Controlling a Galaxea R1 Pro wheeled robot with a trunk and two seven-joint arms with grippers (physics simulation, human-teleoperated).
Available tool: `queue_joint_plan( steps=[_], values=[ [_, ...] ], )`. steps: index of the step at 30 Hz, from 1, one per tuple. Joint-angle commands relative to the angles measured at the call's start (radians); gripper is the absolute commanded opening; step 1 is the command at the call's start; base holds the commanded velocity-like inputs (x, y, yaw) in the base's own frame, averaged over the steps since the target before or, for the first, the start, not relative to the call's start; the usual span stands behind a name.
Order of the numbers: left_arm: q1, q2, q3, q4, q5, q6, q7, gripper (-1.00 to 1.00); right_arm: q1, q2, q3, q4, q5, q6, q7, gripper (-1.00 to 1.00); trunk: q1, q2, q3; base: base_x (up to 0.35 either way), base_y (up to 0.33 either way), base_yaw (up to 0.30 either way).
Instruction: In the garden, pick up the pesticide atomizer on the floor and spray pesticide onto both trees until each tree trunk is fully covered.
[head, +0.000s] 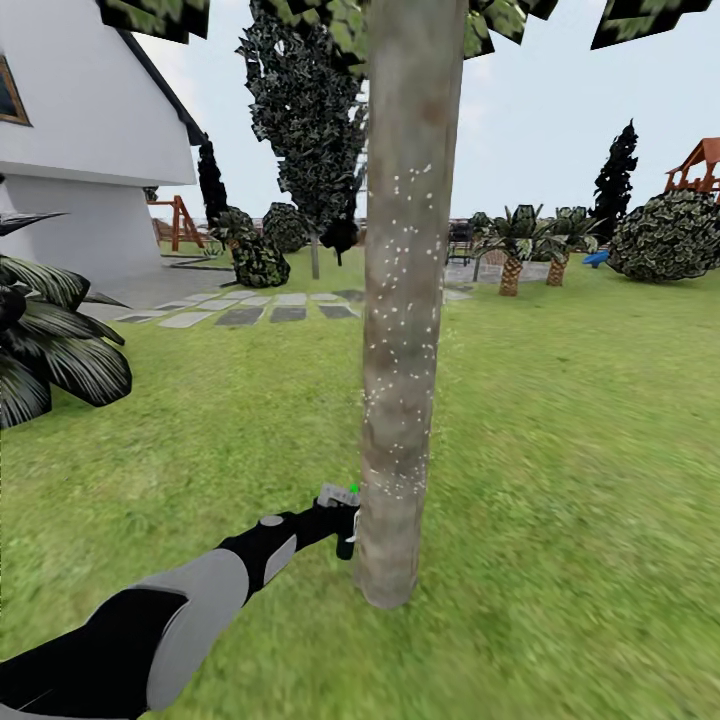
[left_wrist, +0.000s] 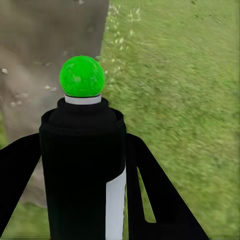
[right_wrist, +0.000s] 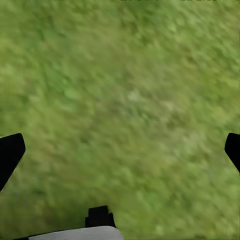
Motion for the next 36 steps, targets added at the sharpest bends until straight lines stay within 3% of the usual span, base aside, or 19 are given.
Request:
queue_joint_plan(
  steps=[1,9,36],
  values=[
    [0.000,0.000,0.001,0.000,0.001,0.000,0.001,-1.00,0.000,0.000,0.000,0.000,0.000,0.000,0.000,1.00,0.000,0.000,0.000,0.085,0.326,0.000],
    [0.001,0.001,0.001,-0.003,0.001,0.000,0.002,-1.00,0.000,0.003,0.000,0.000,0.000,0.000,0.000,1.00,0.000,0.000,0.000,0.095,0.334,-0.081],
    [0.001,0.007,0.003,-0.003,0.001,0.005,0.002,-1.00,0.000,0.009,-0.001,0.000,0.001,0.000,0.000,1.00,0.000,0.000,0.000,0.006,0.350,-0.295]
  ],
)
